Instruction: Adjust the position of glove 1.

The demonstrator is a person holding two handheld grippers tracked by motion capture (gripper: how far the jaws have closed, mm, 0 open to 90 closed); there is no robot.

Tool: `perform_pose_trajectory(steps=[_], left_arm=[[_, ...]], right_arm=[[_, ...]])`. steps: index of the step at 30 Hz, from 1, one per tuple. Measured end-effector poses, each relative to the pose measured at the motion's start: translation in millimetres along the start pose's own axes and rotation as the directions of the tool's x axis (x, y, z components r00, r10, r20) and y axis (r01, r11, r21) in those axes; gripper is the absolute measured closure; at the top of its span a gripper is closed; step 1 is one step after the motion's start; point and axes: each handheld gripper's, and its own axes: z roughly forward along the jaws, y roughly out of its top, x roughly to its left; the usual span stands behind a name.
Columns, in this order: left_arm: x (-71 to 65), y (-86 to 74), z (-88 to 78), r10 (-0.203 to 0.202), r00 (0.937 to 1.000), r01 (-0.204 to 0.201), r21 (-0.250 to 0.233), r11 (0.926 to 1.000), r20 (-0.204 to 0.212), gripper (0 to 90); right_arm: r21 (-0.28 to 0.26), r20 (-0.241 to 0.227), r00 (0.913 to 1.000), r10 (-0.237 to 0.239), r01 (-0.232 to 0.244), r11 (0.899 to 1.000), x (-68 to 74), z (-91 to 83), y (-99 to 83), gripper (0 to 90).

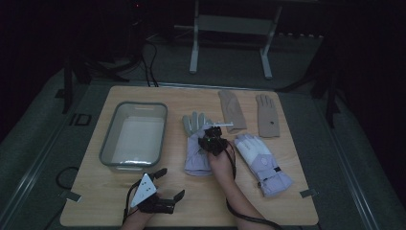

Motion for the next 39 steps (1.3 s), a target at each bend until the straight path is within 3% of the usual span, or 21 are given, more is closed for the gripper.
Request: perform_pose_trajectory(steps=[2,9,13,20,23,27,30,35,39], left_arm=[[-0.3,0.0,0.2,0.000,1.0000,0.000,0.000,1.0000,0.000,3.2],[-0.9,0.2,0.4,0.010,1.0000,-0.010,0.004,0.9999,-0.002,3.2],[-0.9,0.4,1.1,0.009,1.0000,-0.009,0.009,0.9999,-0.001,3.2],[-1.1,0.4,1.0,0.012,0.9999,-0.012,0.011,0.9999,0.000,3.2],[-1.0,0.4,0.8,0.014,0.9999,-0.014,0.009,0.9999,0.001,3.2],[-1.3,0.3,0.5,0.015,0.9999,-0.015,0.010,0.9998,0.002,3.2],[-1.4,0.3,0.5,0.016,0.9999,-0.016,0.010,0.9998,0.003,3.2],[-1.7,0.2,0.3,0.018,0.9998,-0.018,0.010,0.9998,0.007,3.2],[-1.3,0.3,0.6,0.013,0.9999,-0.013,0.012,0.9998,0.008,3.2]], right_arm=[[-0.026,0.007,1.0000,0.004,-0.004,1.000,0.8,-12.0,2.1,85.4],[-0.011,0.030,0.9974,0.066,-0.066,0.998,-6.9,-38.7,-5.7,85.2],[0.023,0.037,0.9952,0.090,-0.091,0.996,-12.1,-33.1,-16.4,85.0],[0.055,0.045,0.9955,0.083,-0.085,0.995,-14.4,-11.6,-28.0,82.2],[0.055,0.032,0.9950,0.095,-0.097,0.994,-16.9,-12.2,-27.3,78.4],[0.037,0.003,0.9951,0.098,-0.099,0.994,-20.0,-17.1,-26.6,66.2],[0.019,-0.027,0.9962,0.083,-0.082,0.996,-22.2,-26.1,-21.7,53.0],[-0.034,-0.008,0.9987,-0.050,0.049,0.998,-31.1,-48.3,-8.8,43.9],[-0.026,0.006,0.9971,-0.076,0.076,0.997,-45.0,-64.3,3.7,36.0]])
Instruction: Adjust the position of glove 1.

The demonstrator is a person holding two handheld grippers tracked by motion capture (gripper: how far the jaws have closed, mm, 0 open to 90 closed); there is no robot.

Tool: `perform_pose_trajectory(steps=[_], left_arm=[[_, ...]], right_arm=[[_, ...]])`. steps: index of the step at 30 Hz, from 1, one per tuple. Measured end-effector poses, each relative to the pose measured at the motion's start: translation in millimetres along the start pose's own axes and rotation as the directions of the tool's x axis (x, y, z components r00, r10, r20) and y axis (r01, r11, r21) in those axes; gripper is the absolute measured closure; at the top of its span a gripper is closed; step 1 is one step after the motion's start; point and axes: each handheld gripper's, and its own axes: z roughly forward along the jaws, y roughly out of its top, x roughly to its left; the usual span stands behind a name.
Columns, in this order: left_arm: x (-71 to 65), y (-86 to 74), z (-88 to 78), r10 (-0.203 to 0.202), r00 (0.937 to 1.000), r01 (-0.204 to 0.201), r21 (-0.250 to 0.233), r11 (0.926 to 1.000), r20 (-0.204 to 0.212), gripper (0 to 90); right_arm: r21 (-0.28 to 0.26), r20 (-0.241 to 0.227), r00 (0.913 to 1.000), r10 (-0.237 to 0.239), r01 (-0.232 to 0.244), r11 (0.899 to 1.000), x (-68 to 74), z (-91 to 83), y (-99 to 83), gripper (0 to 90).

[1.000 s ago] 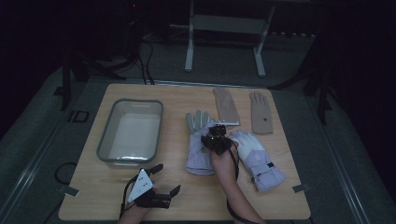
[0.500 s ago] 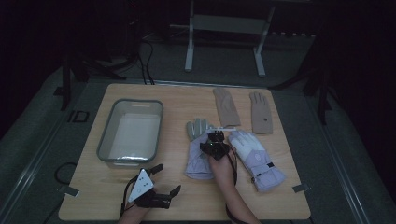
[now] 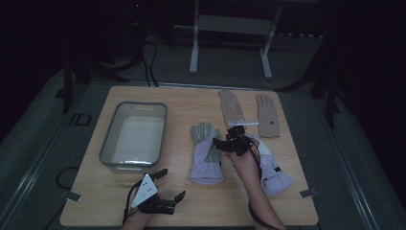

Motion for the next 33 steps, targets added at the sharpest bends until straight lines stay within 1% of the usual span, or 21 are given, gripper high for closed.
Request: perform_pose_trajectory(steps=[1,2,3,4,6,7,9,10,12,13,14,15,16,18,19,20,21,24,25,29,33], left_arm=[[0.0,-0.1,-0.1,0.000,1.0000,0.000,-0.001,1.0000,0.001,3.2],[0.0,-0.1,-0.1,0.000,1.0000,0.000,-0.001,1.0000,0.001,3.2],[-0.1,-0.1,-0.4,0.003,1.0000,-0.003,-0.003,1.0000,0.001,3.2],[-0.1,-0.1,-0.4,0.004,1.0000,-0.004,-0.003,1.0000,0.002,3.2],[0.1,-0.2,-0.5,0.002,1.0000,-0.002,-0.005,1.0000,0.002,3.2],[0.2,-0.2,-0.7,0.002,1.0000,-0.002,-0.006,1.0000,0.002,3.2],[0.3,-0.3,-0.8,0.000,1.0000,0.000,-0.006,1.0000,0.002,3.1],[0.2,-0.3,-0.8,0.001,1.0000,-0.001,-0.006,1.0000,0.002,3.2],[0.0,-0.2,-0.4,0.002,1.0000,-0.002,-0.005,1.0000,0.001,3.2],[0.0,-0.2,-0.5,0.002,1.0000,-0.002,-0.005,1.0000,0.001,3.2],[-0.1,-0.3,-0.5,0.002,1.0000,-0.002,-0.006,1.0000,0.001,3.2],[0.1,-0.3,-0.6,0.002,1.0000,-0.002,-0.006,1.0000,0.001,3.2],[0.1,-0.3,-0.8,0.001,1.0000,-0.001,-0.007,1.0000,0.001,3.1],[0.3,-0.3,-0.9,-0.001,1.0000,0.001,-0.007,1.0000,0.002,3.2],[0.3,-0.3,-0.8,-0.002,1.0000,0.002,-0.008,1.0000,0.002,3.2],[0.4,-0.3,-0.8,-0.002,1.0000,0.002,-0.007,1.0000,0.002,3.2],[0.4,-0.3,-0.8,-0.002,1.0000,0.002,-0.008,1.0000,0.002,3.2],[0.4,-0.4,-0.8,-0.002,1.0000,0.002,-0.009,1.0000,0.003,3.2],[0.4,-0.4,-0.8,-0.003,1.0000,0.003,-0.009,1.0000,0.002,3.2],[0.2,-0.4,-1.0,0.002,1.0000,-0.002,-0.008,1.0000,0.004,3.2],[0.4,-0.4,-1.0,0.002,1.0000,-0.001,-0.009,1.0000,0.005,3.1]], right_arm=[[0.001,0.002,0.9999,-0.013,0.013,1.000,-3.3,-3.2,2.7,36.8],[0.001,0.002,0.9999,-0.013,0.013,1.000,-3.3,-3.2,2.7,36.8],[0.004,0.003,0.9998,-0.022,0.022,1.000,-6.6,-6.7,5.2,37.9],[0.013,-0.002,0.9993,-0.037,0.037,0.999,-15.6,-13.9,8.9,39.0],[0.010,0.005,0.9989,-0.047,0.046,0.999,-23.5,-21.6,10.4,41.2],[0.007,0.007,0.9984,-0.056,0.056,0.998,-27.4,-25.7,10.4,41.8],[0.008,0.009,0.9986,-0.052,0.052,0.999,-36.8,-33.5,10.0,43.2],[0.006,0.001,0.9983,-0.058,0.058,0.998,-41.6,-37.1,9.1,43.3],[0.009,-0.014,0.9986,-0.052,0.052,0.999,-50.7,-44.0,8.0,46.9],[0.010,-0.012,0.9984,-0.054,0.055,0.998,-54.6,-47.0,6.9,46.9],[0.018,0.001,0.9983,-0.059,0.059,0.998,-58.5,-49.8,5.7,46.9],[0.019,0.003,0.9970,-0.078,0.078,0.997,-63.0,-52.3,4.1,46.7],[0.023,0.005,0.9963,-0.086,0.086,0.996,-67.2,-54.9,2.1,45.5],[0.028,0.009,0.9916,-0.129,0.128,0.991,-76.6,-59.2,-2.8,40.9],[0.032,0.014,0.9900,-0.140,0.140,0.990,-81.5,-61.1,-5.5,40.4],[0.030,0.008,0.9887,-0.150,0.149,0.988,-86.5,-63.1,-8.7,40.0],[0.037,0.004,0.9892,-0.147,0.146,0.989,-91.4,-64.4,-12.1,38.7],[0.058,0.006,0.9868,-0.162,0.161,0.985,-102.8,-65.9,-23.9,35.4],[0.069,0.003,0.9859,-0.167,0.167,0.984,-105.9,-65.3,-28.2,32.9],[0.110,0.021,0.9857,-0.167,0.164,0.980,-114.3,-60.3,-45.3,29.6],[0.143,0.026,0.9903,-0.136,0.131,0.981,-120.4,-55.0,-59.8,29.4]])
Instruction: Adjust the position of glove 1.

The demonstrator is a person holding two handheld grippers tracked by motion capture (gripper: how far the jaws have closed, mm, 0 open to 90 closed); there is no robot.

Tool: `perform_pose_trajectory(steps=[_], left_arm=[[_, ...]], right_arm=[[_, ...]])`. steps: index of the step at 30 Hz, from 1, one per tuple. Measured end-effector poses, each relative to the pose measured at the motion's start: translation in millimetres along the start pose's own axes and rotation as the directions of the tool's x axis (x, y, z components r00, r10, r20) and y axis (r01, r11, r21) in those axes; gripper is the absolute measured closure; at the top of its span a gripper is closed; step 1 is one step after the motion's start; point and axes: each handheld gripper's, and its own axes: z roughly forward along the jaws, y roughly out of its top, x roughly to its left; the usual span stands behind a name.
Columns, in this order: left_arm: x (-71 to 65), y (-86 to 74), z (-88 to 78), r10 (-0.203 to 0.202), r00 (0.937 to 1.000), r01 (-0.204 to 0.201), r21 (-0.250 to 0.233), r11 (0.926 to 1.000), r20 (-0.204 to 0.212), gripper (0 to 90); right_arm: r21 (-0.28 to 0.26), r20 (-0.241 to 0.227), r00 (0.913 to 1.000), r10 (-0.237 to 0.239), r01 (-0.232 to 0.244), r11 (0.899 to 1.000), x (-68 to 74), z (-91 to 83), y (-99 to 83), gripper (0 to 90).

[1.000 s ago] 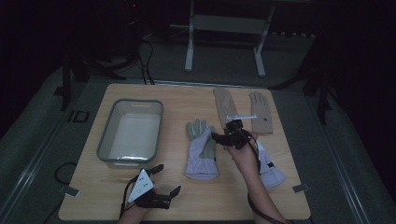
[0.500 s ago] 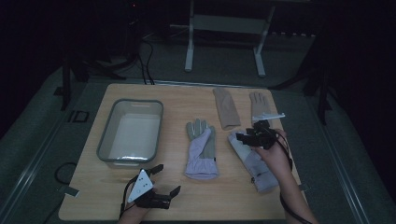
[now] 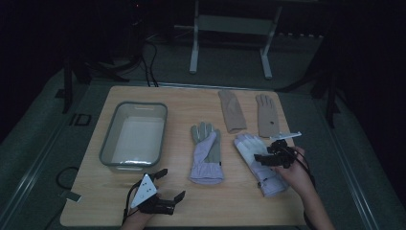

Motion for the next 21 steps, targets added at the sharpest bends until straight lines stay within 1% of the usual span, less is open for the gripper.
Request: perform_pose_trajectory(steps=[2,3,4,5,6,8,10,11,14,15,16,19,21], left_arm=[[0.1,0.0,0.0,-0.001,1.0000,0.001,0.000,1.0000,0.001,3.1],[0.1,0.0,0.0,0.000,1.0000,0.000,0.000,1.0000,0.002,3.2],[0.1,0.0,0.0,0.000,1.0000,0.000,0.001,1.0000,0.002,3.2],[0.1,0.0,0.1,0.001,1.0000,-0.001,0.001,1.0000,0.003,3.2],[0.0,0.0,0.1,0.001,1.0000,-0.001,0.001,1.0000,0.003,3.2],[0.1,0.0,0.1,0.002,1.0000,-0.002,0.001,1.0000,0.004,3.2],[0.0,0.0,0.1,0.002,1.0000,-0.002,0.001,1.0000,0.004,3.2],[-0.2,0.0,0.0,0.003,1.0000,-0.003,0.002,1.0000,0.004,3.2],[-0.7,0.1,0.2,0.007,1.0000,-0.007,0.003,1.0000,0.004,3.2],[-0.8,0.1,0.2,0.007,1.0000,-0.007,0.002,1.0000,0.003,3.2],[-0.7,0.1,0.2,0.008,1.0000,-0.008,0.002,1.0000,0.003,3.2],[-0.5,0.0,0.0,0.006,1.0000,-0.006,0.001,1.0000,0.002,3.2],[-0.7,0.1,0.1,0.006,1.0000,-0.006,0.002,1.0000,0.001,3.2]], right_arm=[[0.023,0.012,0.9998,-0.016,0.016,1.000,1.0,6.9,-7.1,29.3],[0.036,0.010,0.9998,-0.018,0.017,0.999,1.1,11.0,-10.4,28.8],[0.036,0.010,0.9997,-0.022,0.022,0.999,1.8,14.0,-13.2,29.6],[0.035,0.011,0.9992,-0.037,0.037,0.999,2.7,15.6,-15.3,32.7],[0.030,0.014,0.9993,-0.035,0.035,0.999,3.4,16.5,-16.4,34.9],[0.033,0.018,0.9998,-0.006,0.005,0.999,5.1,16.4,-17.5,44.1],[0.031,0.033,0.9992,0.021,-0.022,0.999,8.1,16.4,-18.7,52.9],[0.031,0.044,0.9988,0.022,-0.024,0.999,10.4,15.7,-19.0,58.4],[0.031,0.084,0.9956,0.042,-0.044,0.999,18.5,13.7,-19.0,69.0],[0.032,0.098,0.9946,0.035,-0.038,0.999,20.7,12.3,-18.6,73.3],[0.032,0.109,0.9929,0.048,-0.052,0.998,22.7,9.7,-17.4,77.1],[0.009,0.148,0.9862,0.075,-0.077,0.997,28.0,1.3,-14.0,82.1],[-0.004,0.148,0.9821,0.117,-0.117,0.993,30.7,-4.0,-11.1,82.8]])
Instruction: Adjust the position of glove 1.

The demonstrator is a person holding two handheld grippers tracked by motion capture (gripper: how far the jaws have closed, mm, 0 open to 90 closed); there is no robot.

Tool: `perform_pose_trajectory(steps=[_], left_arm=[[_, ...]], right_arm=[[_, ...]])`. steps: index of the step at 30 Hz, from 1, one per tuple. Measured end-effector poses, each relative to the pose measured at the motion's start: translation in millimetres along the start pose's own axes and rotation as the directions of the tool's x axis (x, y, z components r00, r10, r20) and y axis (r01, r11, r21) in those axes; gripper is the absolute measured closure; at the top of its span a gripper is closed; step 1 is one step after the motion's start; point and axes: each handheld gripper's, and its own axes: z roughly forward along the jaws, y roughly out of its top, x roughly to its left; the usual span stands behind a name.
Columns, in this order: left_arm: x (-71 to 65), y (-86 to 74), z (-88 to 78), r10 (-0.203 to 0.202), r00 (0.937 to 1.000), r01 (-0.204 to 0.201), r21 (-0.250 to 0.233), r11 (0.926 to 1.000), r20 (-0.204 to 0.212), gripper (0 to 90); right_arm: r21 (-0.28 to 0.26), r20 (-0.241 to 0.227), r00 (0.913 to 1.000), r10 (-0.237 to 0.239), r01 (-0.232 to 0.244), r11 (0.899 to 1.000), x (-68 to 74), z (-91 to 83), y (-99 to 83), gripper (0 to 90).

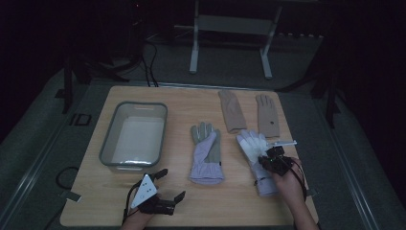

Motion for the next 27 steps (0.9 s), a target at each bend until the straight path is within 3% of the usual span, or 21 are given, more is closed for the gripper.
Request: perform_pose_trajectory(steps=[3,8,10,15,18,21,24,27], left_arm=[[-0.2,0.0,0.1,0.001,1.0000,-0.001,0.000,1.0000,0.001,3.2],[-0.2,0.2,0.3,0.001,1.0000,-0.001,0.003,1.0000,0.000,3.2],[-0.2,0.3,0.5,0.001,1.0000,-0.001,0.006,1.0000,0.000,3.2],[-0.7,0.3,0.4,0.003,1.0000,-0.003,0.009,1.0000,0.001,3.2],[-1.9,0.3,0.4,0.008,1.0000,-0.008,0.012,0.9999,0.002,3.2],[-2.9,0.3,0.7,0.012,0.9999,-0.012,0.013,0.9998,0.003,3.2],[-3.2,0.3,0.7,0.014,0.9999,-0.014,0.014,0.9998,0.004,3.2],[-3.6,0.4,1.0,0.012,0.9999,-0.012,0.013,0.9998,0.005,3.2]], right_arm=[[-0.031,0.006,0.9989,0.046,-0.046,0.998,3.9,-8.9,5.3,83.2],[-0.066,0.004,0.9969,0.079,-0.078,0.995,15.6,-26.6,21.7,83.2],[-0.091,-0.006,0.9962,0.087,-0.088,0.992,28.7,-37.7,38.6,83.2],[-0.128,-0.071,0.9924,0.100,-0.109,0.986,59.0,-47.2,67.4,83.0],[-0.136,-0.086,0.9901,0.111,-0.122,0.983,80.7,-46.4,81.5,83.0],[-0.126,-0.135,0.9825,0.128,-0.145,0.981,101.7,-39.0,91.8,83.0],[-0.101,-0.177,0.9712,0.159,-0.179,0.979,119.1,-26.8,96.2,83.0],[-0.067,-0.183,0.9682,0.170,-0.185,0.980,132.9,-11.3,95.9,82.9]])
